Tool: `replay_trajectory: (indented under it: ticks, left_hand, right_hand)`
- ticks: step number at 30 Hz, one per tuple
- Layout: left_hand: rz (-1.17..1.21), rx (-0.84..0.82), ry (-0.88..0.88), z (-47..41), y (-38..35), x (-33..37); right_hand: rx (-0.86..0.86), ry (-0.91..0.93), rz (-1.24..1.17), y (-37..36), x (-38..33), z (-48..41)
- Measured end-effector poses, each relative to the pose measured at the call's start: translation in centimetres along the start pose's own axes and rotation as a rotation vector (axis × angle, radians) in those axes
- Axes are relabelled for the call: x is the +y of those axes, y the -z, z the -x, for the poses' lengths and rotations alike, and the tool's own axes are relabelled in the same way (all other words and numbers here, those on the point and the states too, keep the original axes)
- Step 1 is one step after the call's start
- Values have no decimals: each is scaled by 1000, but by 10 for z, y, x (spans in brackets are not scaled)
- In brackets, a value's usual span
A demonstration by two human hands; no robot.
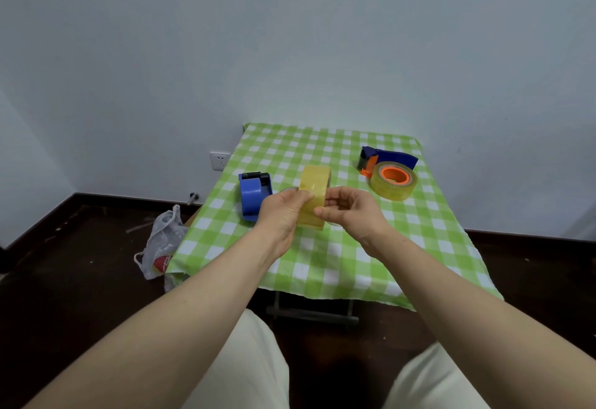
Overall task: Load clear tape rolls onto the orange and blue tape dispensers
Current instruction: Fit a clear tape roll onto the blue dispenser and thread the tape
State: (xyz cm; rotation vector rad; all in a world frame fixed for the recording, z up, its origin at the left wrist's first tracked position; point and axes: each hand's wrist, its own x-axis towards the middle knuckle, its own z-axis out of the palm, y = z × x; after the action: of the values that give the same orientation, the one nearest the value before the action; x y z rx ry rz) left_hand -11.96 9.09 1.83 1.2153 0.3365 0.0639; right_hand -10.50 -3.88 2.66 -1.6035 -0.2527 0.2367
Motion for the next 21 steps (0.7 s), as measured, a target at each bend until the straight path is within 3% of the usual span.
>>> replay_trajectory:
  ticks: [12,16,21]
  left_hand:
    - [14,-28,-6,0,4,-4]
    - [-12,-61,3,0,8,-3]
    - [-58,-58,17,-1,11,-6]
  right_hand:
    - [37,-4,76,0,-4,3]
    - [229,203,305,5,-7,1]
    - [128,306,669,5,-13,-5]
